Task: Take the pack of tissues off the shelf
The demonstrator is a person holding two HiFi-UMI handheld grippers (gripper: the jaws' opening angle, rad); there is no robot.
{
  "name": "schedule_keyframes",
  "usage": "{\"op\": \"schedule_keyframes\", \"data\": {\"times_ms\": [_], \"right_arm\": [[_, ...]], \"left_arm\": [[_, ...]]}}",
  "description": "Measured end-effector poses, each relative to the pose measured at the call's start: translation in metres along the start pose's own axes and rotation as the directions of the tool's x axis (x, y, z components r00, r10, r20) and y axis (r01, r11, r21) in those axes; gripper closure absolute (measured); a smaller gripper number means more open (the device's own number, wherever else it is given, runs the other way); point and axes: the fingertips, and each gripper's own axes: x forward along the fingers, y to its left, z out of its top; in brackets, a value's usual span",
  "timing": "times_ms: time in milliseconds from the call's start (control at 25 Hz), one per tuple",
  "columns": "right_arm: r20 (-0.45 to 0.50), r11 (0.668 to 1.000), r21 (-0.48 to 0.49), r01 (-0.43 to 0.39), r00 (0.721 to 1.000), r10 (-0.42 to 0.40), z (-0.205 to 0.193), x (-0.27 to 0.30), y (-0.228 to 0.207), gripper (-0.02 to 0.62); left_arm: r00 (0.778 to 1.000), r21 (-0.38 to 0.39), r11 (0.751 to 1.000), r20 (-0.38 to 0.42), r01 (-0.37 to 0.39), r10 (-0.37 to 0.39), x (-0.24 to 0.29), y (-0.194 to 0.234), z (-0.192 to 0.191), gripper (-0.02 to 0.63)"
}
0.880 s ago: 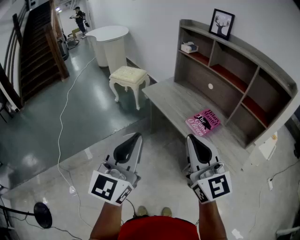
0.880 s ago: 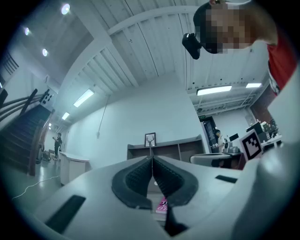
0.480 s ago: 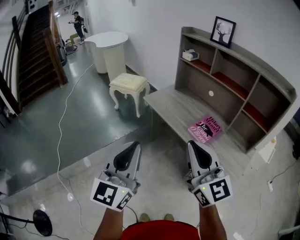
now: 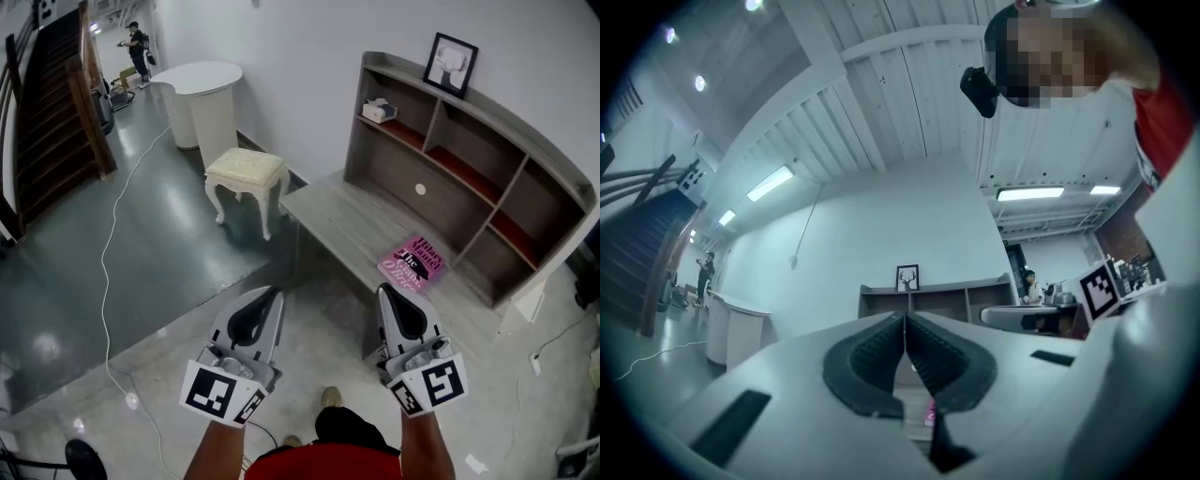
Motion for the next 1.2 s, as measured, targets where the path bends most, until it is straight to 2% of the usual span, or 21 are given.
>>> {"op": "schedule_keyframes", "data": {"times_ms": [320,600,840,1200], "right_arm": [[0.022,0.998,-0.061,0.034,0.999,-0.033,-0.026,0.075,-0.067,0.591],[0.049,0.998,-0.054,0.043,0.998,-0.04,-0.05,0.16,-0.168,0.591],[0.029,0.998,-0.057,0.041,0.999,-0.039,-0.072,0.224,-0.243,0.591],[-0.016,0.993,-0.065,0.096,0.995,-0.097,-0.098,0.277,-0.309,0.591]], "left_arm": [[1.0,0.01,1.0,0.005,0.027,-0.027,0.091,0.045,-0.03,0.594],[0.999,0.028,0.999,-0.008,0.037,-0.037,0.223,0.09,-0.06,0.594],[0.999,0.018,0.999,-0.003,0.041,-0.041,0.331,0.122,-0.083,0.594],[0.994,-0.004,0.995,-0.03,0.101,-0.101,0.442,0.142,-0.11,0.591]]}}
